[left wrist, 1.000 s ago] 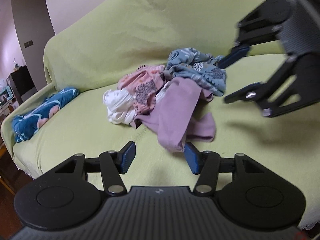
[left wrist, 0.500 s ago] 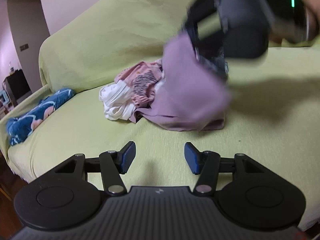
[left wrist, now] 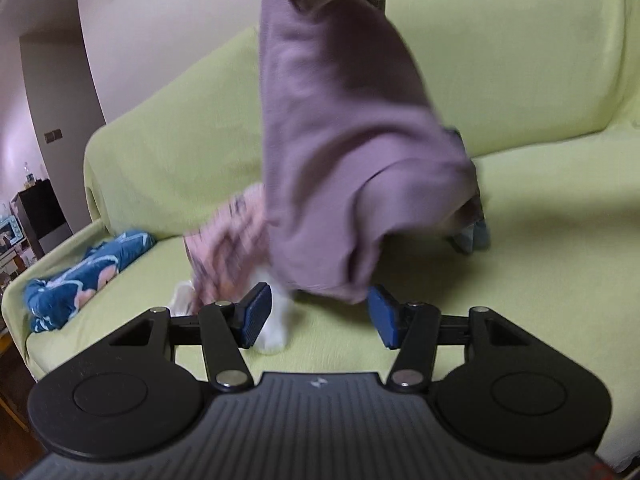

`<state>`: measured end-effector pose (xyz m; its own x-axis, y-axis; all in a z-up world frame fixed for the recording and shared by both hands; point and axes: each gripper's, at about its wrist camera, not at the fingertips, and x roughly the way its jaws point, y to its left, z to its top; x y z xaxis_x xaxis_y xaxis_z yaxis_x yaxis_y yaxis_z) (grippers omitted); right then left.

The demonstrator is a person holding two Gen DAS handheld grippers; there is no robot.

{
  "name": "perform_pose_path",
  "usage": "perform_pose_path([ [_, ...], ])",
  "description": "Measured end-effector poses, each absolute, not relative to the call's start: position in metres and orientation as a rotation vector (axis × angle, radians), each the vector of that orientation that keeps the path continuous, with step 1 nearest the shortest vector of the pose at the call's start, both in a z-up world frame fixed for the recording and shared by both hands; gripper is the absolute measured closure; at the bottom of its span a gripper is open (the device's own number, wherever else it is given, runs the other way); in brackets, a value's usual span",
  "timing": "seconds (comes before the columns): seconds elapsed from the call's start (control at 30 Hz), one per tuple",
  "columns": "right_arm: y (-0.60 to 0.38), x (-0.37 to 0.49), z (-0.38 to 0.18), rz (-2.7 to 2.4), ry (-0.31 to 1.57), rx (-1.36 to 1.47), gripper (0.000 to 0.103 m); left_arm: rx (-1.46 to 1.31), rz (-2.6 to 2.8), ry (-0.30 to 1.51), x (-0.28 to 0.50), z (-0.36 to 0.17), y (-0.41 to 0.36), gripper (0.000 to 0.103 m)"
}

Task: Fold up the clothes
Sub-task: 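Lift the lilac top out of the pile with the right gripper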

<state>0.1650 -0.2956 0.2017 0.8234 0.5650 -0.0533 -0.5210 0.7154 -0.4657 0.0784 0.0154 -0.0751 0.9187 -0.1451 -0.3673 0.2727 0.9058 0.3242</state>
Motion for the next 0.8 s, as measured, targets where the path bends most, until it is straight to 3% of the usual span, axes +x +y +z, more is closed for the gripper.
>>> perform_pose_path([
  [0.3,-0.326,0.12,0.306,0.484,-0.258,-0.4,0.103,0.381,-0.275,0.235,0.024,-0.025,-0.015,0.045],
  [0.43,-0.355,0.086,0.332,0.411,-0.234,-0.365,0.103,0.377,-0.336,0.158,-0.011,-0.003,-0.042,0.045],
  [0.8,-0.434,-0.019,0.313,0.279,-0.056,-0.26,0.103,0.372,-0.532,0.017,-0.103,0.008,-0.133,0.045],
])
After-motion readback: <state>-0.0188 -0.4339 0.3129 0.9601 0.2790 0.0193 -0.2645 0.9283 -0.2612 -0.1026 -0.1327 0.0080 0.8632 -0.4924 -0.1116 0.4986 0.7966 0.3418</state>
